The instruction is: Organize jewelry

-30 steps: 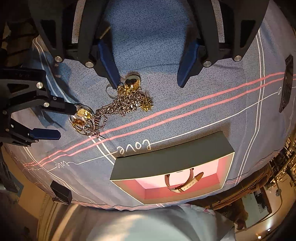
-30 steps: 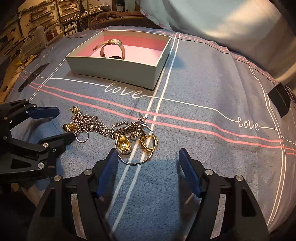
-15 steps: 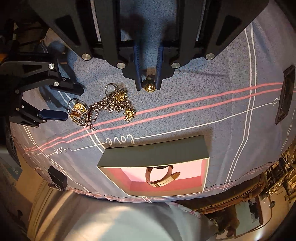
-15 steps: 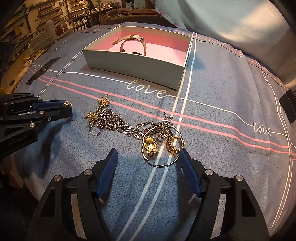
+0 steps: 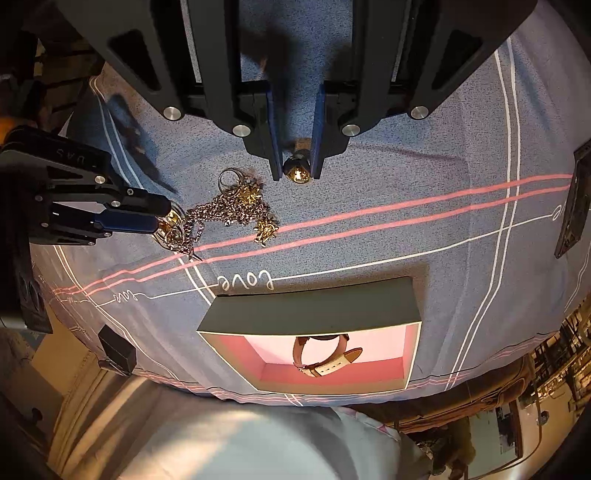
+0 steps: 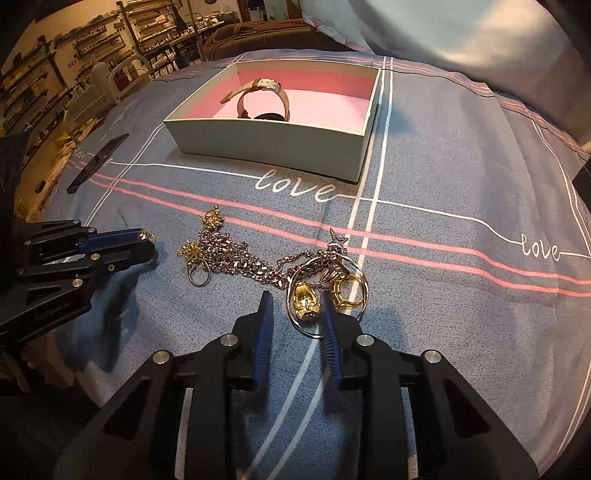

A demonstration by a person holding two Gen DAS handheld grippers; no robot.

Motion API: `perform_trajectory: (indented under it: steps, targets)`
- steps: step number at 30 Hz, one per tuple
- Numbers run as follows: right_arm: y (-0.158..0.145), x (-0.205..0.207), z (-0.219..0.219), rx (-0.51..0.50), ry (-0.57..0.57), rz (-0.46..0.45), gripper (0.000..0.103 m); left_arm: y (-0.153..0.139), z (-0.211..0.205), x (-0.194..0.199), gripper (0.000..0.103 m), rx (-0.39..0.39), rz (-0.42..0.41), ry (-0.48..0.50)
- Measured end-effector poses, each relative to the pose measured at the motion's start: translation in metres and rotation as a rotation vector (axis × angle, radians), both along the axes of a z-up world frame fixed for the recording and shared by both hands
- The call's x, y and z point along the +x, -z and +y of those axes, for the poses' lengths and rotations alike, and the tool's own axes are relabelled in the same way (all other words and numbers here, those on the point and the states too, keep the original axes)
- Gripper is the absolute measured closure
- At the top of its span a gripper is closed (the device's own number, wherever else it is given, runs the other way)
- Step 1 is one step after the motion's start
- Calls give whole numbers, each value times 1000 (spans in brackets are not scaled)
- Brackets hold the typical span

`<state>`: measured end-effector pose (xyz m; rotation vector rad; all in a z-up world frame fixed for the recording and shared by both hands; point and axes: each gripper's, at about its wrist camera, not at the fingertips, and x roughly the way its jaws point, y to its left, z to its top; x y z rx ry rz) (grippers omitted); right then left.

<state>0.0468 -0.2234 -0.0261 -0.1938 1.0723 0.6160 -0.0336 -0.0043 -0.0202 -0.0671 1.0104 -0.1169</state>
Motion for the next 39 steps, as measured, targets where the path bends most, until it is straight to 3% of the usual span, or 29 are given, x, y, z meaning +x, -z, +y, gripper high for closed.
perform_trajectory:
  steps: [5,24,28,33,35,36,39]
  targets:
    - [9,1,0,-8,-7,14,89,1,-2,0,88,-1,4,5]
    - [-19,2,-20,-3,34,-32,90,-1,-9,0,88,-1,0,24]
    - [-11,1,-12,7,9,-14,67,0,-10,-1,88,0,5,26]
    - [4,2,0,11,-13,16,66,1,-9,-1,88,0,8,26]
    - [9,2,4,3,-19,22,76,2,-8,-1,88,-1,10,24]
    - [12,3,4,-1,-20,32,87,2,-8,-1,88,0,10,22]
    - [9,2,1,26,-13,34,88,2,-7,-1,88,-2,11,20]
